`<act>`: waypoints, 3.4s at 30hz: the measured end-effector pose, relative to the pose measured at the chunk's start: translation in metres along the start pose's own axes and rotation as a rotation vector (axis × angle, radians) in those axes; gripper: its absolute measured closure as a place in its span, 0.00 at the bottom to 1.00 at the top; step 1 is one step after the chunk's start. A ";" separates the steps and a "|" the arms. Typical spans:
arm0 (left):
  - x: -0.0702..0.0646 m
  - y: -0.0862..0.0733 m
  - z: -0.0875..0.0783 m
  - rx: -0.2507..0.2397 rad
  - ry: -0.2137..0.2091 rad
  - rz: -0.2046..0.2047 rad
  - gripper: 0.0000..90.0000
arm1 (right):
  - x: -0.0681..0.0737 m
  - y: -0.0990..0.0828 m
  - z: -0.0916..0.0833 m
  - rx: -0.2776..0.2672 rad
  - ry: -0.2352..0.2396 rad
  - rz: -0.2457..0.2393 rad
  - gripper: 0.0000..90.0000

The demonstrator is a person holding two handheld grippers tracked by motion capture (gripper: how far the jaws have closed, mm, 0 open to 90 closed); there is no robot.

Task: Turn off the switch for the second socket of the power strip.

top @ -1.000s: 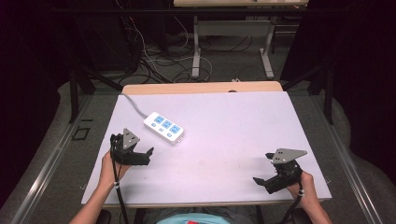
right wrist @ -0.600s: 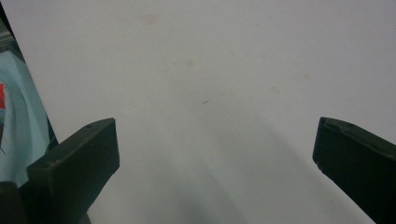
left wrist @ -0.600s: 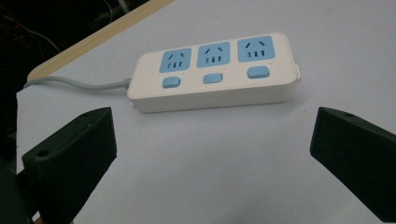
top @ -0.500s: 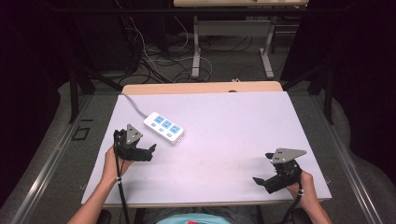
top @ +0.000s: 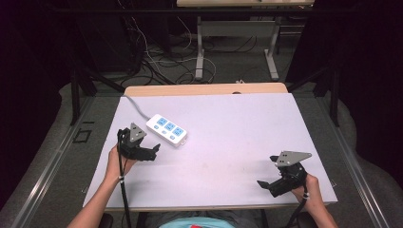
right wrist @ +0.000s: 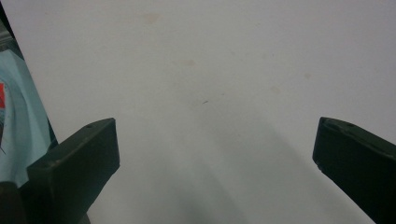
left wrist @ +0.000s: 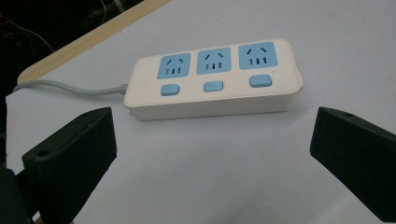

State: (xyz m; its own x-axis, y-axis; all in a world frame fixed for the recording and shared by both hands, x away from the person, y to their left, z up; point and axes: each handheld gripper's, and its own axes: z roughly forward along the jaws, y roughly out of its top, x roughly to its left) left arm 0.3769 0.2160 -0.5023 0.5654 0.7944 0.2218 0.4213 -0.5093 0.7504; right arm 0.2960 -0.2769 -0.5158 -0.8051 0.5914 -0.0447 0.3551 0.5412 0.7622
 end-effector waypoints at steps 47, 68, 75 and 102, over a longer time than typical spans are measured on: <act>0.020 0.024 0.022 0.058 -0.035 -0.002 0.00 | -0.001 0.000 0.001 0.004 0.005 0.000 0.00; 0.030 0.036 0.040 0.073 -0.050 -0.029 0.01 | 0.000 -0.001 0.002 0.010 0.009 0.005 0.00; 0.033 0.037 0.049 0.070 -0.041 -0.045 0.01 | 0.000 -0.001 0.002 0.011 0.008 0.004 0.00; 0.042 0.047 0.067 0.099 -0.048 -0.073 0.02 | -0.001 -0.001 0.002 0.012 0.010 -0.002 0.00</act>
State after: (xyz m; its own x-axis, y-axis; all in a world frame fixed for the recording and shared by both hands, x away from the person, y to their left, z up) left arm 0.4679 0.2031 -0.4999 0.5632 0.8149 0.1369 0.5293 -0.4830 0.6976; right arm 0.2972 -0.2765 -0.5178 -0.8107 0.5841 -0.0402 0.3589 0.5499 0.7542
